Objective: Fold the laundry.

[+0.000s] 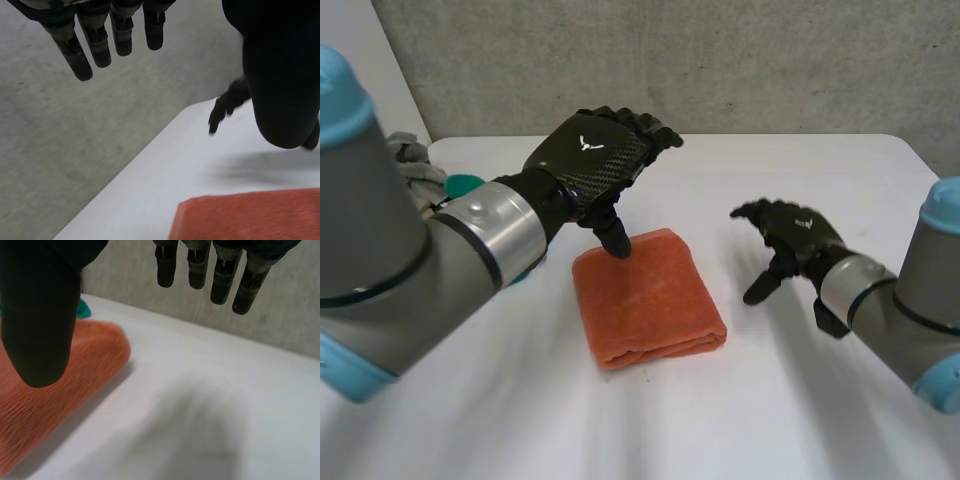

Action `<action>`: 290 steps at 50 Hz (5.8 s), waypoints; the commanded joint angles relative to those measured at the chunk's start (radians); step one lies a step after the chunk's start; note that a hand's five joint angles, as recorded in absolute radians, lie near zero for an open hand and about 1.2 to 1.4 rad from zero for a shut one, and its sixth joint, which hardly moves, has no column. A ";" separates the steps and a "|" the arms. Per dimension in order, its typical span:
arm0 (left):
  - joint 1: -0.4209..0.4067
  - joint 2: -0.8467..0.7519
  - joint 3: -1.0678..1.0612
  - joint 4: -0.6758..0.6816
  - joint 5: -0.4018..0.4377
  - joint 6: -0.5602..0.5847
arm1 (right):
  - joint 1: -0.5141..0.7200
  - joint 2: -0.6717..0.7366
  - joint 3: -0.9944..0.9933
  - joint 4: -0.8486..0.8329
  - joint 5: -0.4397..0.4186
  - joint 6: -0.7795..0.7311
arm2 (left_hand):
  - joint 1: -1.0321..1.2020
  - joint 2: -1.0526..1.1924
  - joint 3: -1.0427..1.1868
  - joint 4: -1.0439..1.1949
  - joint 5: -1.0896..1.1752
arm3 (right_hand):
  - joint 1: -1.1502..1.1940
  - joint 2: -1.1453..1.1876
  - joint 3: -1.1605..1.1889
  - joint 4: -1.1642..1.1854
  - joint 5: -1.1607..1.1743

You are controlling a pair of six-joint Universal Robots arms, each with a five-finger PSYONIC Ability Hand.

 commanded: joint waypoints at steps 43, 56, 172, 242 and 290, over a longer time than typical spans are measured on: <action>0.031 -0.018 -0.014 -0.062 0.120 -0.009 | 0.136 0.319 -0.198 -0.105 -0.052 0.225 | 0.061 0.046 0.039 0.047 0.033 | 1.203 1.173 1.178 1.160 1.158; 0.031 -0.030 -0.014 -0.062 0.120 -0.009 | 0.013 0.368 -0.389 -0.094 0.028 0.208 | 0.058 0.043 0.037 0.044 0.030 | 1.204 1.174 1.179 1.161 1.160; 0.485 -0.535 0.094 0.230 -0.028 0.307 | -0.025 -0.029 0.083 -0.261 -0.172 -0.593 | 0.295 0.280 0.274 0.282 0.268 | -0.017 -0.048 -0.043 -0.061 -0.062; -0.078 -0.355 -0.035 0.200 -0.035 0.117 | -0.146 -0.103 -0.067 0.449 -0.012 -0.671 | 0.137 0.122 0.116 0.124 0.110 | -0.017 -0.048 -0.043 -0.061 -0.062; -0.058 -0.360 0.328 0.557 -0.413 0.182 | -0.044 -0.060 -0.345 -0.258 0.022 -0.415 | 1.203 1.188 1.181 1.189 1.175 | 1.204 1.174 1.179 1.161 1.160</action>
